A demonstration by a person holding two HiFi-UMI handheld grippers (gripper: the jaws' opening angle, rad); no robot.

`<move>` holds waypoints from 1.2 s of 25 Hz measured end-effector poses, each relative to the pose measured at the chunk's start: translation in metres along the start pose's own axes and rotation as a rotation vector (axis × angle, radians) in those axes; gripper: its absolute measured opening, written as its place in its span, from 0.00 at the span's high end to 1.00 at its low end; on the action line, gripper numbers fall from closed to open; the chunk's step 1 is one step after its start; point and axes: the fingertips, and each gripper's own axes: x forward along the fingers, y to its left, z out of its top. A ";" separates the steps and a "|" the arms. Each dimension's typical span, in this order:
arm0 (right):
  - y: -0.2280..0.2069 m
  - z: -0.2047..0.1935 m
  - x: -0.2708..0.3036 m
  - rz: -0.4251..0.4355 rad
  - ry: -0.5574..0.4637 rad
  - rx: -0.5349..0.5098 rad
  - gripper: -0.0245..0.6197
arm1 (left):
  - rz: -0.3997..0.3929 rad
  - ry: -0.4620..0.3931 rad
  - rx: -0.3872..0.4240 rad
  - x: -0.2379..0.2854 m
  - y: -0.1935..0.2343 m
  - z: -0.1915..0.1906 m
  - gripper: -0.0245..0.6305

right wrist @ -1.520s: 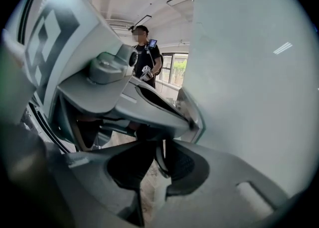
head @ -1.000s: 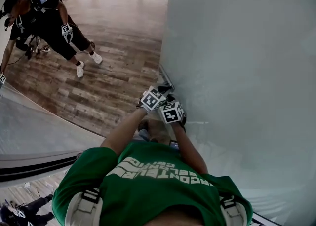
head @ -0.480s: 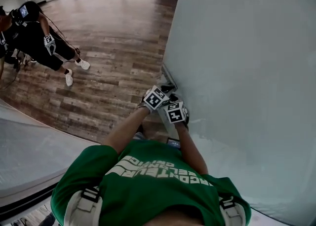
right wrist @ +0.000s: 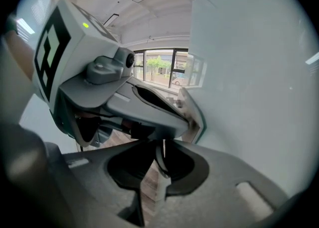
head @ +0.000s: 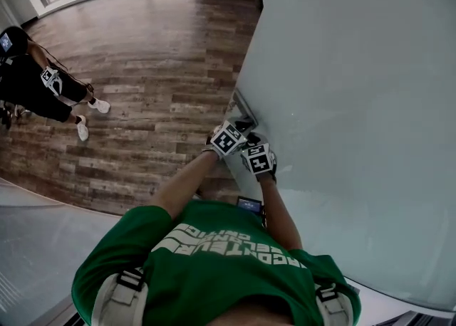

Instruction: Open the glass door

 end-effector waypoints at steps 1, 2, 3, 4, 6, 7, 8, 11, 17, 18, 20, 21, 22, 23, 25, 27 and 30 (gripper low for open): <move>-0.007 -0.001 0.000 -0.008 0.000 0.004 0.87 | -0.010 -0.001 0.006 0.006 0.000 0.003 0.95; -0.012 -0.001 0.000 -0.017 0.001 0.007 0.87 | -0.015 -0.004 0.015 0.010 0.000 0.006 0.95; -0.017 -0.002 0.000 -0.025 0.002 0.010 0.87 | -0.019 -0.007 0.023 0.014 0.000 0.009 0.95; -0.021 -0.003 0.000 -0.034 0.003 0.012 0.87 | -0.026 -0.010 0.028 0.017 0.000 0.011 0.95; -0.028 -0.005 0.002 -0.047 0.004 0.018 0.87 | -0.045 -0.016 0.040 0.025 -0.001 0.016 0.95; -0.033 -0.005 0.002 -0.053 0.003 0.020 0.87 | -0.055 -0.021 0.048 0.029 -0.002 0.019 0.95; -0.037 -0.006 0.002 -0.059 0.001 0.023 0.87 | -0.066 -0.025 0.055 0.033 -0.002 0.022 0.95; -0.052 -0.005 0.002 -0.073 0.004 0.040 0.87 | -0.089 -0.015 0.064 0.043 -0.002 0.029 0.95; -0.080 -0.011 0.005 -0.090 0.018 0.062 0.87 | -0.127 -0.004 0.099 0.066 -0.004 0.039 0.95; -0.082 -0.011 0.003 -0.092 0.020 0.071 0.87 | -0.135 0.006 0.112 0.068 -0.006 0.041 0.95; -0.088 -0.008 -0.001 -0.100 0.013 0.097 0.87 | -0.149 0.025 0.138 0.074 -0.008 0.046 0.95; -0.092 -0.007 -0.001 -0.106 0.008 0.107 0.87 | -0.152 0.029 0.141 0.078 -0.007 0.048 0.95; -0.097 -0.007 0.001 -0.111 0.005 0.113 0.87 | -0.151 0.030 0.141 0.083 -0.005 0.050 0.95; -0.102 -0.007 0.002 -0.115 0.005 0.117 0.87 | -0.148 0.030 0.140 0.088 -0.004 0.052 0.95; -0.112 -0.007 0.002 -0.123 0.007 0.124 0.87 | -0.149 0.031 0.140 0.097 -0.003 0.057 0.95; -0.122 -0.007 -0.001 -0.137 0.007 0.129 0.87 | -0.157 0.029 0.144 0.105 -0.006 0.064 0.95; -0.136 -0.010 -0.002 -0.151 0.002 0.140 0.87 | -0.149 0.026 0.152 0.118 -0.007 0.071 0.95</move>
